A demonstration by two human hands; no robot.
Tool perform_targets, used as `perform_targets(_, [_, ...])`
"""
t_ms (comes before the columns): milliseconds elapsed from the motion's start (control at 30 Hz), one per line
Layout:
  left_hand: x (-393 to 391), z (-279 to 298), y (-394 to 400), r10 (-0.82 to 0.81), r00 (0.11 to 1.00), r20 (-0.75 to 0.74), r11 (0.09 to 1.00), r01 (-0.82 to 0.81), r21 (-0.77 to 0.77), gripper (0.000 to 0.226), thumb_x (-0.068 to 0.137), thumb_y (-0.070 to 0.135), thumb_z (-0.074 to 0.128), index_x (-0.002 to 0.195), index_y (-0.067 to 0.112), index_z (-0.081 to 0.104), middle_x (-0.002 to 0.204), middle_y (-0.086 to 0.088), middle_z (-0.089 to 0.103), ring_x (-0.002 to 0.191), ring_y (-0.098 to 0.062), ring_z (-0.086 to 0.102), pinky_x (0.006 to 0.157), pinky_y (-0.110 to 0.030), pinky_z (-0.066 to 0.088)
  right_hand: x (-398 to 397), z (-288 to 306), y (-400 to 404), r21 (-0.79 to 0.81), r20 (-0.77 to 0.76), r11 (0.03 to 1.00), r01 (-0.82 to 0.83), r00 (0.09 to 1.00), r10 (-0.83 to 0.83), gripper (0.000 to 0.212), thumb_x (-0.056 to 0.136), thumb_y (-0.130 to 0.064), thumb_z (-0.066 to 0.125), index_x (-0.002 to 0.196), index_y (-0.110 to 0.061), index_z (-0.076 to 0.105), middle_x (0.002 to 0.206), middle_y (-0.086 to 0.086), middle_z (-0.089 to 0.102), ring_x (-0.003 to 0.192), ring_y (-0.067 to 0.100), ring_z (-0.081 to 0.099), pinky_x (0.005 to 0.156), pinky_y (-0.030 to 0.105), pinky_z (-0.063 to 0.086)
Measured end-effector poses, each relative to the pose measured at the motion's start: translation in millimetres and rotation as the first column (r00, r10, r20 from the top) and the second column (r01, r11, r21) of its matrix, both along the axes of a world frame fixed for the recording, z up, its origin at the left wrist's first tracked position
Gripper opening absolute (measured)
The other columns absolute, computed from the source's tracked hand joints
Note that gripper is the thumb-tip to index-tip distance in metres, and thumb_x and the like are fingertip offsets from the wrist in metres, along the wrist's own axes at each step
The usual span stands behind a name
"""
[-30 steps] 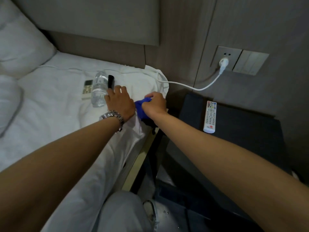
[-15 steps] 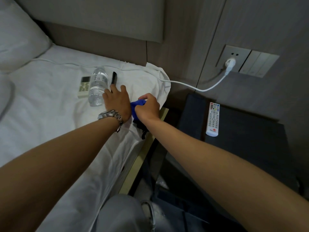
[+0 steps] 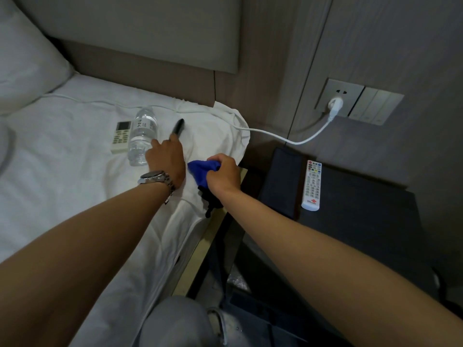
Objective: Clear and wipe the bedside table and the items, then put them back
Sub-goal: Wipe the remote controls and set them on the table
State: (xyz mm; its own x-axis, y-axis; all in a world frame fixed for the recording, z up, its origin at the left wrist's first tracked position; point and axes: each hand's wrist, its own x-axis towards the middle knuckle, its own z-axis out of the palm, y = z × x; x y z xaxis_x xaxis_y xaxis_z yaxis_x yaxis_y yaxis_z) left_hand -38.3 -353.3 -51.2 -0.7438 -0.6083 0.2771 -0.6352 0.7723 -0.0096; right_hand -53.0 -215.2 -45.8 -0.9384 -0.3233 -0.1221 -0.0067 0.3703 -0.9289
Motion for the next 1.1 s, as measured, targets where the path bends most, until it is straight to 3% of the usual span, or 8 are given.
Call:
perform_targets(200, [22,0,1,-0.109,0.959,-0.262,0.975,0.154,0.162,0.022,0.095,0.015,0.050,0.117,0.011,0.054,0.091,-0.012,0.067,0.082,-0.031,0.064,0.068,-0.044,0.056,8,6,23,0.100,0.027,0.993,-0.060,0.998,0.057,0.027,0.087,0.005,0.044,0.108,-0.009,0.054,0.112,0.009,0.057,0.095,0.022,0.054,0.069,0.027,0.042])
perform_targets(367, [43,16,17,0.079,0.872,-0.483,0.874,0.173,0.455,0.035,0.096,0.014,0.046,0.131,0.010,0.050,0.107,-0.020,0.066,0.098,-0.037,0.063,0.081,-0.040,0.051,14,19,49,0.143,0.085,0.988,-0.053,0.996,0.041,0.035,0.090,0.002,0.044,0.120,-0.012,0.053,0.129,0.008,0.053,0.114,0.029,0.055,0.083,0.031,0.044])
perform_targets(667, [66,67,56,0.089,0.690,-0.719,0.841,0.334,0.424,0.026,0.100,0.031,0.054,0.117,0.011,0.055,0.104,-0.010,0.067,0.092,-0.023,0.061,0.075,-0.025,0.042,32,53,95,0.070,0.094,0.997,0.037,0.995,-0.044,0.031,0.087,0.002,0.042,0.113,-0.012,0.054,0.122,0.010,0.056,0.104,0.027,0.055,0.081,0.035,0.046])
perform_targets(767, [67,85,81,0.221,0.625,-0.748,0.761,0.369,0.533,0.034,0.100,0.037,0.052,0.117,0.008,0.055,0.098,-0.002,0.062,0.089,-0.017,0.057,0.073,-0.017,0.037,37,62,114,0.051,0.075,0.997,0.064,0.995,-0.068,0.031,0.089,0.002,0.045,0.115,-0.013,0.053,0.124,0.010,0.054,0.105,0.025,0.055,0.080,0.033,0.044])
perform_targets(867, [63,94,107,0.458,0.574,-0.679,0.589,0.376,0.715,0.044,0.105,0.040,0.035,0.127,0.005,0.051,0.114,-0.004,0.058,0.102,-0.021,0.055,0.089,-0.029,0.042,40,67,137,0.050,0.033,0.994,0.095,0.995,-0.097,0.030,0.091,0.000,0.047,0.118,-0.012,0.054,0.125,0.010,0.055,0.100,0.021,0.053,0.079,0.030,0.041])
perform_targets(967, [58,88,126,0.650,0.602,-0.465,0.249,0.410,0.878,0.053,0.104,0.041,0.027,0.136,0.003,0.047,0.133,-0.014,0.056,0.117,-0.033,0.057,0.101,-0.041,0.047,45,71,161,0.079,-0.049,0.994,0.076,0.996,-0.073,0.029,0.092,-0.006,0.051,0.119,-0.012,0.058,0.120,0.009,0.061,0.096,0.020,0.055,0.075,0.028,0.041])
perform_targets(1033, [56,80,144,0.675,0.648,-0.354,-0.020,0.495,0.868,0.055,0.103,0.046,0.031,0.131,0.003,0.052,0.125,-0.011,0.060,0.108,-0.032,0.064,0.081,-0.038,0.056,50,74,176,0.091,-0.093,0.994,0.055,0.995,-0.046,0.026,0.092,-0.007,0.052,0.116,-0.011,0.062,0.112,0.009,0.064,0.091,0.019,0.057,0.067,0.024,0.041])
perform_targets(1100, [59,76,170,0.642,0.711,-0.286,-0.298,0.576,0.761,0.050,0.104,0.048,0.033,0.091,0.006,0.056,0.082,0.003,0.051,0.061,-0.013,0.058,0.046,-0.020,0.042,53,77,189,0.102,-0.141,0.991,0.082,0.988,-0.067,0.021,0.090,-0.009,0.053,0.106,-0.010,0.066,0.101,0.009,0.067,0.087,0.022,0.060,0.057,0.024,0.039])
